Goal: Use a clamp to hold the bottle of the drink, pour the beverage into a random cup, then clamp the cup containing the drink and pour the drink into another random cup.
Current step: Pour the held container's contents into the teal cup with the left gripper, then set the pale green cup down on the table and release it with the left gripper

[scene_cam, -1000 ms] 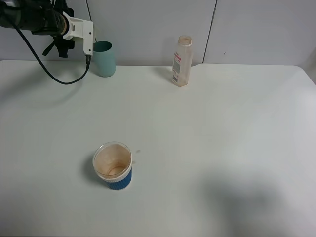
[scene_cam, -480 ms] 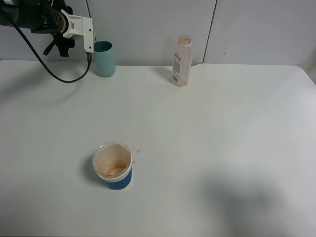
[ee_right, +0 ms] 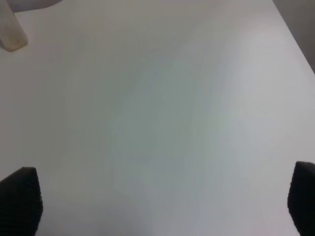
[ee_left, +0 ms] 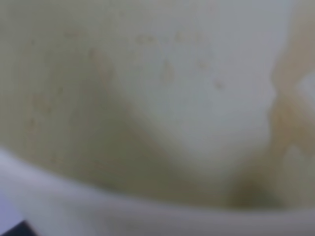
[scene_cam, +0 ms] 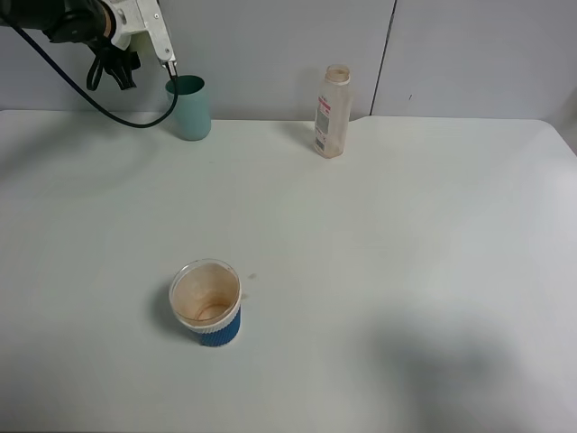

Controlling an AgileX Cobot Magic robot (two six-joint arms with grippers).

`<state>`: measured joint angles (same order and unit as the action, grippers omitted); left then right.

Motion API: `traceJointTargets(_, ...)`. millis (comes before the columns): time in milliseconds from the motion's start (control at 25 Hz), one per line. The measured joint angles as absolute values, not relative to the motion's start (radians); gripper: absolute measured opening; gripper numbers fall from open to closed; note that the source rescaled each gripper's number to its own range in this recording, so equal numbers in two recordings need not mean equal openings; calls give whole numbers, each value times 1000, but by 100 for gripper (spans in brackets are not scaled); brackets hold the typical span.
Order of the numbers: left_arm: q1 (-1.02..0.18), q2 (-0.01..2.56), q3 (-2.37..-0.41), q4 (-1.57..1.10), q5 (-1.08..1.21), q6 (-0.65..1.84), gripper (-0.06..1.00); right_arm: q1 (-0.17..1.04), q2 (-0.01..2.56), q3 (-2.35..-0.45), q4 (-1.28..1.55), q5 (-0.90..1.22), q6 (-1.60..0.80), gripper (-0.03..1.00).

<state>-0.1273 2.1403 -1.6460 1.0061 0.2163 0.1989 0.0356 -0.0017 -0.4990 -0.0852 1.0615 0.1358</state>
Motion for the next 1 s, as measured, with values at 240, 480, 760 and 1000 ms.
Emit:
traceJointTargets(240,-127,2139,-1646,835,254,197,2,36,-2,-499,-85,1061,136,100)
traceJointTargets(480,-110,2135,-1646,711,263,195,2,36,-2,-499,-85,1061,136,100)
traceJointTargets(760,-69,2116,-1646,597,263,173,2,36,-2,-499,-85,1061,136,100)
traceJointTargets(1000,-48,2106,-1645,515,253,170,2,36,-2,-499,-85,1061,136,100)
